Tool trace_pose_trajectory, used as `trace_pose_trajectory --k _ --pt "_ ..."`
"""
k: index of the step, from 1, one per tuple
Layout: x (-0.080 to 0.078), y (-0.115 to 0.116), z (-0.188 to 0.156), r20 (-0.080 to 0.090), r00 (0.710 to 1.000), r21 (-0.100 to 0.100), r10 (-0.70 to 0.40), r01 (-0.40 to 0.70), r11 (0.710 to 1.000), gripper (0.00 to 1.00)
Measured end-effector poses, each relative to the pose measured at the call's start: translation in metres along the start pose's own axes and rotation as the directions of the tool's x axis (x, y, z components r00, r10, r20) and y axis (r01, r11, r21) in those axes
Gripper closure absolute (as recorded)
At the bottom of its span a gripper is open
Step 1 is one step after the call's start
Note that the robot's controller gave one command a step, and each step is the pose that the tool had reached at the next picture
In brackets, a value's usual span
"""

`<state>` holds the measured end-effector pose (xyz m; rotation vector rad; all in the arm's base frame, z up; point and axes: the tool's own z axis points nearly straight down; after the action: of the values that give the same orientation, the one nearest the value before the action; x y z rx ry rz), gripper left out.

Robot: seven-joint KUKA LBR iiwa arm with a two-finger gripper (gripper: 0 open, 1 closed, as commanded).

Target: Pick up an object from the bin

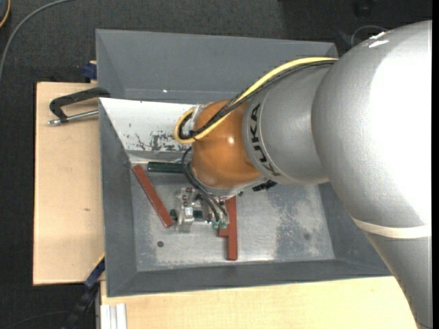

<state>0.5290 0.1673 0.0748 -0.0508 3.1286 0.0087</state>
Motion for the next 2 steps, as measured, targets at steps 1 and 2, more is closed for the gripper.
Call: trace_pose_trajectory --k 1,2 --pt "0.004 -0.001 0.004 -0.01 1.0 0.003 -0.001 0.001 1.0 0.0" --pt "-0.018 -0.071 -0.016 -0.004 1.0 0.007 0.024 -0.024 1.0 0.0"
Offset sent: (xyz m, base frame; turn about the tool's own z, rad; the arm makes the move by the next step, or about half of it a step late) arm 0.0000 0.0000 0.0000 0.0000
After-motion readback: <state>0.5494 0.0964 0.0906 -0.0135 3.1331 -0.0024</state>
